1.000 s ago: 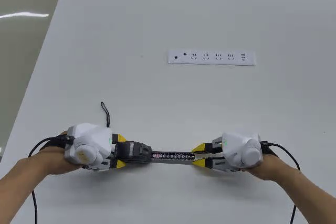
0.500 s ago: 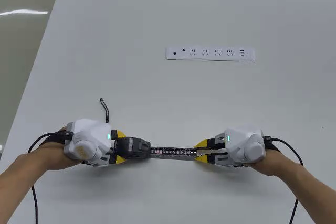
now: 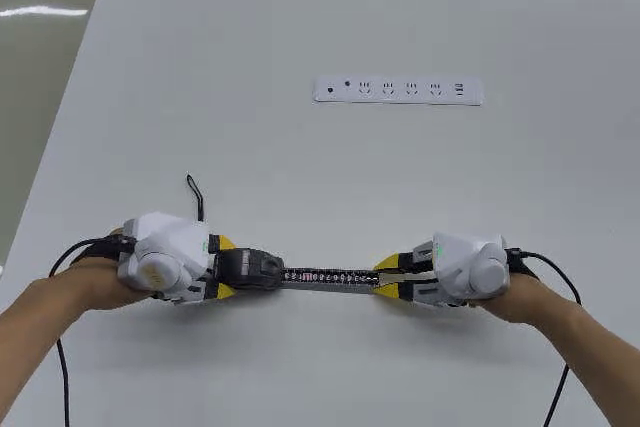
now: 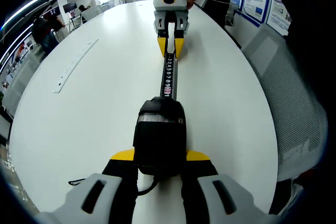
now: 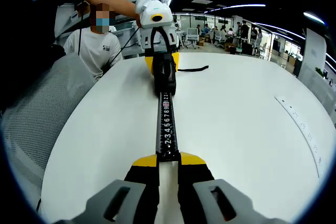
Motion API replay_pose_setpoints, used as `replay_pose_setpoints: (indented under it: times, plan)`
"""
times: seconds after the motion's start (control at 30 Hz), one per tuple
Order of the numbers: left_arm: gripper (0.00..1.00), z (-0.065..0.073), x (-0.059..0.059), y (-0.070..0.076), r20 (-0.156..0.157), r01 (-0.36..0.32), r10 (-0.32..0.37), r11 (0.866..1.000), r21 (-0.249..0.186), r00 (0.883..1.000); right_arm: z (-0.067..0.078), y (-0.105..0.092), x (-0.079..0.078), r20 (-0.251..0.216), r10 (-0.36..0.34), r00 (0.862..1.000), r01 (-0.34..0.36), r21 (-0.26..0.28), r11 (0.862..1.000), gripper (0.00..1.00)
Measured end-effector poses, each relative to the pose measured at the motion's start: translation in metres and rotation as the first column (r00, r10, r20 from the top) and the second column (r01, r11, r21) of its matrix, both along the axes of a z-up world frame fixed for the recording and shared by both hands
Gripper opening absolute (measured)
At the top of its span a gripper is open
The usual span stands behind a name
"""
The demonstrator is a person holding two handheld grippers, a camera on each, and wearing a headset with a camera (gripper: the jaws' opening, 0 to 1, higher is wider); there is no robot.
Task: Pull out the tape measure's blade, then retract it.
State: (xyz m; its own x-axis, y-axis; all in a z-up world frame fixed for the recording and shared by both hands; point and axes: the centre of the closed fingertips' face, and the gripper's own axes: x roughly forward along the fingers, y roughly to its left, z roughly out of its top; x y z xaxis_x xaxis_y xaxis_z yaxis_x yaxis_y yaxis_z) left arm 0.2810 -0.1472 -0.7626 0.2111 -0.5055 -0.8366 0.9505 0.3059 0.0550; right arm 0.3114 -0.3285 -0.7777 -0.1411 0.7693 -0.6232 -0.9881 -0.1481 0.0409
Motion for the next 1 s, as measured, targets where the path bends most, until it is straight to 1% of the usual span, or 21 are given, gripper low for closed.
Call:
replay_pose_setpoints:
  times: [1.0]
  plan:
    - [0.27, 0.001, 0.0, 0.0, -0.003, -0.004, 0.004, 1.0, 0.009, 1.0, 0.002, -0.023, 0.006, -0.001, -0.003, 1.0, 0.003, -0.014, 1.0, 0.09]
